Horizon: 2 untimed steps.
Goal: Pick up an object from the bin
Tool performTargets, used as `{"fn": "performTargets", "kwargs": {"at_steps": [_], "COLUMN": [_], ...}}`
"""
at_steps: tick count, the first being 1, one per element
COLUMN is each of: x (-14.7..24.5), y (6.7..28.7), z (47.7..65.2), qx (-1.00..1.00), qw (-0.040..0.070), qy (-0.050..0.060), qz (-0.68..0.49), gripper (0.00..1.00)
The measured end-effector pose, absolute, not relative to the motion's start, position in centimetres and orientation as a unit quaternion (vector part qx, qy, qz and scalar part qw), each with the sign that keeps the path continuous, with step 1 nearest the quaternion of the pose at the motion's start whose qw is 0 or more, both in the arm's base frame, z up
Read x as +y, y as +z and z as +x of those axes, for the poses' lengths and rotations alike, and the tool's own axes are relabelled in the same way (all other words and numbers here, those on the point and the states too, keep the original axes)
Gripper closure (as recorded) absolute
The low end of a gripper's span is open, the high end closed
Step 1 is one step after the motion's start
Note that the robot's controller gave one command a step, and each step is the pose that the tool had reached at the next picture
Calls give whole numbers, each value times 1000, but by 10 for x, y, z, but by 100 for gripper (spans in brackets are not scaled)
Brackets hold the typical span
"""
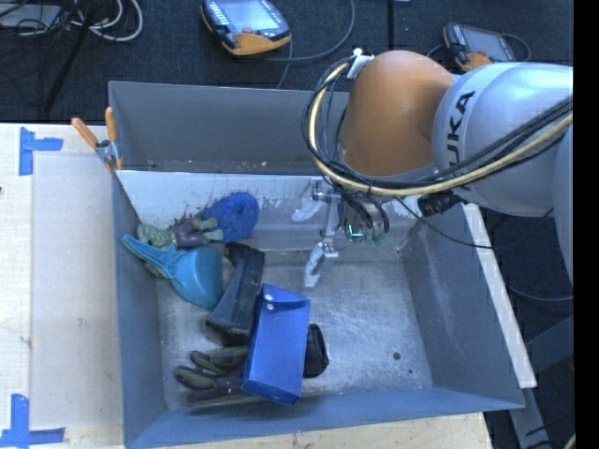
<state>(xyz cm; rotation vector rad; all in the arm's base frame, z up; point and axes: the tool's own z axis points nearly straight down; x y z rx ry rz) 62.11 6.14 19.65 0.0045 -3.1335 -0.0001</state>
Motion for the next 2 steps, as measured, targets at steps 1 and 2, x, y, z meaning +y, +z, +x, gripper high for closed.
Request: {"fn": "performTargets", "kwargs": {"at_steps": [1,2], "x": [61,59], "y": [202,156], "z": [623,612], "qx": [-1000,-999], "qw": [0,-2], "qy": [0,0], "qz": [1,-39], "gripper": [0,0]}}
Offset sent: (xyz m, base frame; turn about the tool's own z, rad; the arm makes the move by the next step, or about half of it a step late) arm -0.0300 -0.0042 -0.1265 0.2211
